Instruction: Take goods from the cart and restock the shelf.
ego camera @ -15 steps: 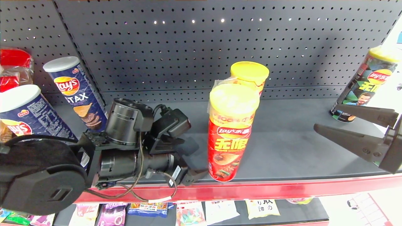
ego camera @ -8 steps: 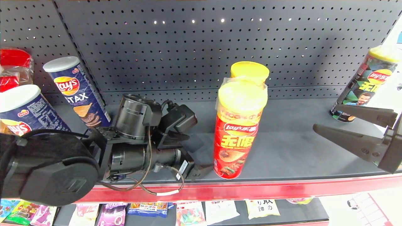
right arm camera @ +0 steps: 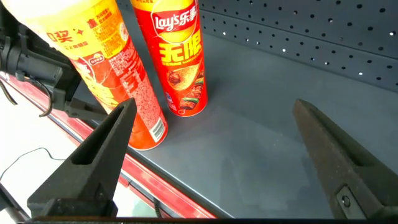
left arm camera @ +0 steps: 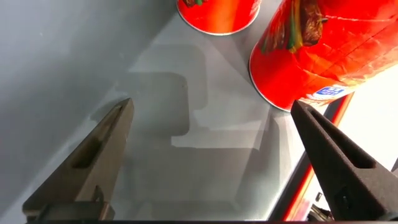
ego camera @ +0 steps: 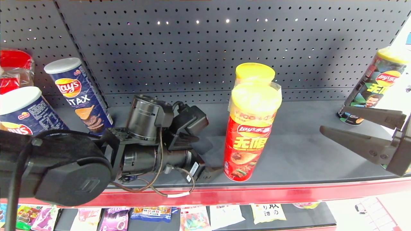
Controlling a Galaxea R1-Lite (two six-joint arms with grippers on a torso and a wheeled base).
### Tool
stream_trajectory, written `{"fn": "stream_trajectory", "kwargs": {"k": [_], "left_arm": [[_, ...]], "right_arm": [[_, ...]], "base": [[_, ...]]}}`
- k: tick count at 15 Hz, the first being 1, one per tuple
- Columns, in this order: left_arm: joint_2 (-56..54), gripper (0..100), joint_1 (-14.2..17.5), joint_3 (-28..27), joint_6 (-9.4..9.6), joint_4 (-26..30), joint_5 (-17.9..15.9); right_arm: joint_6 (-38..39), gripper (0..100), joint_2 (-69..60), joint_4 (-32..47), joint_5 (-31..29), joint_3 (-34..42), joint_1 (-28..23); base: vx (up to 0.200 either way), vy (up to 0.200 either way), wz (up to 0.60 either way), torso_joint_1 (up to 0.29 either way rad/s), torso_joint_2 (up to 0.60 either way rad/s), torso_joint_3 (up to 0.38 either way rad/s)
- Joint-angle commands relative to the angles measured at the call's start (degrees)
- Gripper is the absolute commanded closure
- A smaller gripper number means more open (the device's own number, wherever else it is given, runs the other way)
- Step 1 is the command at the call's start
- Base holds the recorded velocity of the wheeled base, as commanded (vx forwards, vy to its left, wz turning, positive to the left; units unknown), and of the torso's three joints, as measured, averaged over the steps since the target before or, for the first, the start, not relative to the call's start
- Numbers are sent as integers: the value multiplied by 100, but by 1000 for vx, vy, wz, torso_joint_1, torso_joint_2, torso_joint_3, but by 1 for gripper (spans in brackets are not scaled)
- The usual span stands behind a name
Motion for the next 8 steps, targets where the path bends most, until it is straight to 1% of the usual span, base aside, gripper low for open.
{"fn": "stream_trajectory", "kwargs": {"k": [1, 8], "left_arm": [[27, 0, -8, -16, -6, -4, -6], [80, 0, -35, -140, -6, -4, 2]], "right_arm": [[-1, 0, 12, -4, 2, 1, 6], [-1, 0, 21, -4, 2, 1, 6]], "base": [[0, 0, 0, 0, 0, 0], [0, 0, 0, 0, 0, 0]]}}
